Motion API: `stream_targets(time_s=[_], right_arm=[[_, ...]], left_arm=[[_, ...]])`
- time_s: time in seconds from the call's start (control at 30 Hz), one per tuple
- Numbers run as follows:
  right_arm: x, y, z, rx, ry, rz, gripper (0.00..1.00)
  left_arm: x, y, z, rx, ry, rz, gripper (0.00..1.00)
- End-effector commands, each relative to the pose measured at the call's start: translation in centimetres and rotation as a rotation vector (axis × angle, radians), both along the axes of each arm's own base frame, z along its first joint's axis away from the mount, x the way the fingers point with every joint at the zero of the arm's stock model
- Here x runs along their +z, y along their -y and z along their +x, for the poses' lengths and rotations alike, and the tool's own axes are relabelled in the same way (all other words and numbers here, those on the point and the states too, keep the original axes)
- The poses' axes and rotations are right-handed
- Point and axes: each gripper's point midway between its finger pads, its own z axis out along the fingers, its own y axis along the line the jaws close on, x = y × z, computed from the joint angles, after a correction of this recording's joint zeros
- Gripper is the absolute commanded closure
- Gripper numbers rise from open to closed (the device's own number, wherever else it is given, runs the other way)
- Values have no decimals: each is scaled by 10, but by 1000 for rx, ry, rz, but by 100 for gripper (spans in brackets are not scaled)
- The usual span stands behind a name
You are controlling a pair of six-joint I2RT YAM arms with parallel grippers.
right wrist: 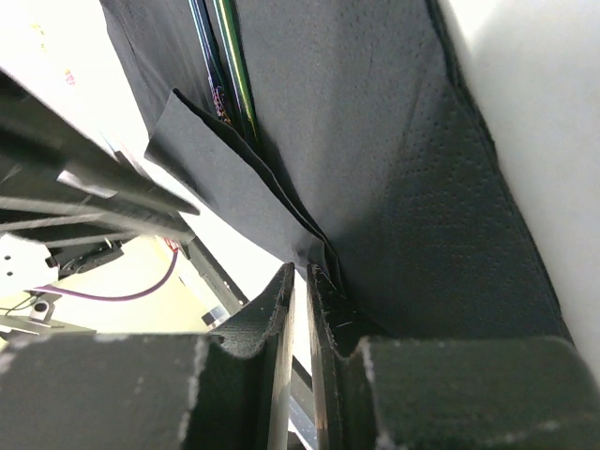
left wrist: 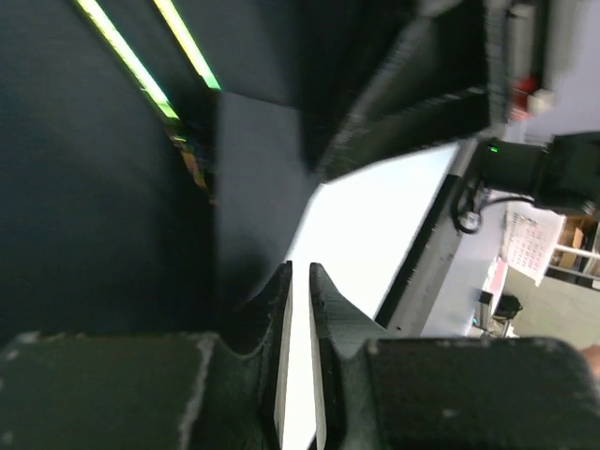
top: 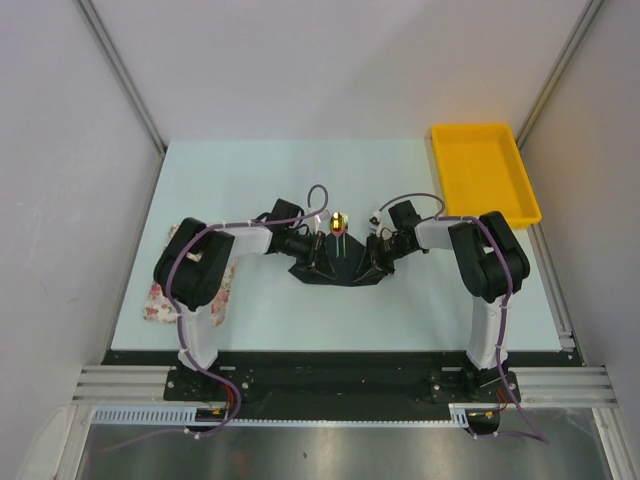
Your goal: Place the utensils on the paper napkin and roll it up
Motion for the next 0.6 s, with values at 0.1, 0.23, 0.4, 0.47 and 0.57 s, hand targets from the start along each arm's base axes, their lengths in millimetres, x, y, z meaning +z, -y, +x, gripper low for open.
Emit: stream_targets(time_s=[0.1, 0.23, 0.4, 0.47, 0.57], right_arm=[[-8, 14, 11, -9, 92, -119, 84], [11, 10, 13, 29, 183, -143, 82], [25, 0, 11, 59, 233, -153, 81], [18, 2, 8, 67, 212, -168, 81], [5, 9, 4, 67, 165, -187, 82]], left_arm=[[-26, -7, 11, 41, -40, 82, 88], [-31, -12, 8, 47, -50, 105, 91], [-34, -15, 8, 52, -43, 130, 93], [-36, -15, 8, 53, -49, 132, 93], [-38, -17, 8, 56, -53, 140, 94]])
